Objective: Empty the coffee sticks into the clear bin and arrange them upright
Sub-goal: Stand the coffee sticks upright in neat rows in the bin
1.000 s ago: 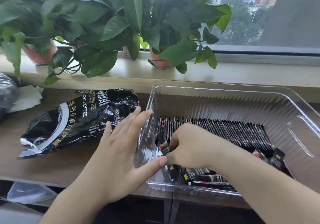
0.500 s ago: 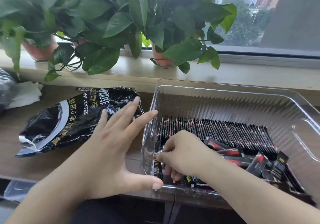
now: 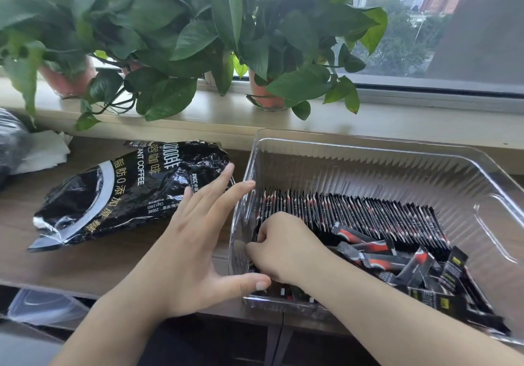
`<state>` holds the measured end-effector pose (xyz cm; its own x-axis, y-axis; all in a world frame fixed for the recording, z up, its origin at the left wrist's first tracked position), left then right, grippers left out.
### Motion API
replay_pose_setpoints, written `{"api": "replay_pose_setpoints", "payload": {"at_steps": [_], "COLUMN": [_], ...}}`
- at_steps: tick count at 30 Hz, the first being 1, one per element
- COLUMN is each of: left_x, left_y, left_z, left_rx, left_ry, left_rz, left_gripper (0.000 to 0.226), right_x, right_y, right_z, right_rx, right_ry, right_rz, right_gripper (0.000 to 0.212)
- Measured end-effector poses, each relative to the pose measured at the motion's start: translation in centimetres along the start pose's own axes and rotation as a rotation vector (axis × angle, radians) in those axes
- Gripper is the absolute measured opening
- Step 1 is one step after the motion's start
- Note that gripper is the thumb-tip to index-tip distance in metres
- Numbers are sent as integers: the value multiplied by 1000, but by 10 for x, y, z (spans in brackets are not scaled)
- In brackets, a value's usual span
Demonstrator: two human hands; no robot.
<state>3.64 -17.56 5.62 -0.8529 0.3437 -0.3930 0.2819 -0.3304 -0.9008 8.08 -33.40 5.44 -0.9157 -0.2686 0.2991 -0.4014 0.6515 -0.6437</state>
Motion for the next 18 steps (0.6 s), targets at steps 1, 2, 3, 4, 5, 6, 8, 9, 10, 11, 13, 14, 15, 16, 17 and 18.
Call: {"api": "replay_pose_setpoints", "payload": {"at_steps": [1, 2, 3, 4, 5, 6, 8, 9, 10, 11, 13, 14, 15, 16, 17, 18], "left_x": [0, 1, 1, 1, 1, 1, 1, 1, 1, 2, 2, 2, 1, 1, 1, 1], "left_y": [0, 0, 0, 0, 0, 1, 1, 2, 2, 2, 3, 3, 3, 3, 3, 3], "left_z": [0, 0, 0, 0, 0, 0, 0, 0, 0, 0, -1, -2, -2, -2, -2, -2], "left_rx": [5, 7, 8, 9, 11, 15, 18, 19, 20, 21, 21, 18, 17, 20, 23, 23], "left_ry": [-2, -4, -6, -5, -4, -4, -8, -11, -13, -15, -17, -15, -13, -13, -13, -13], "left_rz": [1, 2, 1, 2, 3, 5, 8, 8, 9, 9, 5, 4, 4, 4, 4, 5], "left_gripper": [105, 105, 105, 105, 105, 105, 105, 105, 106, 106, 106, 106, 106, 106, 106, 106], "right_x": [0, -1, -3, -7, -11, -15, -20, -20, -19, -16, -10, -7, -5, -2, 0, 2], "right_y": [-2, -5, -7, -8, -9, -10, -11, -12, -13, -15, -20, -22, -24, -25, -27, -27], "right_z": [-2, -4, -6, -7, -8, -9, -8, -5, -2, 1, 7, 9, 11, 13, 14, 15], "right_rx": [21, 39, 49, 57, 69, 98, 163, 173, 158, 125, 30, -5, -15, -4, 23, 57], "right_ry": [5, 16, 35, 53, 70, 81, 65, 41, 18, -3, -25, -27, -25, -25, -26, -26], "right_rz": [-28, -60, -92, -119, -143, -167, -183, -169, -145, -118, -90, -99, -118, -131, -127, -106], "right_gripper": [33, 34, 34, 31, 27, 21, 19, 24, 31, 37, 42, 40, 36, 31, 29, 29]}}
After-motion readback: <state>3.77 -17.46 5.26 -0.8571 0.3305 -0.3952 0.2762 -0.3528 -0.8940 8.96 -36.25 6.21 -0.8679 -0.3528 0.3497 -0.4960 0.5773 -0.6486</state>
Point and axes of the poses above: each hand's wrist, its own x-axis away from the middle knuckle, its own y-axis out of the palm, z = x × y, the point moved 1 cm from there along -x, towards the middle knuckle, and after that the axes turned 15 degrees about -x, right-handed, at the moved point
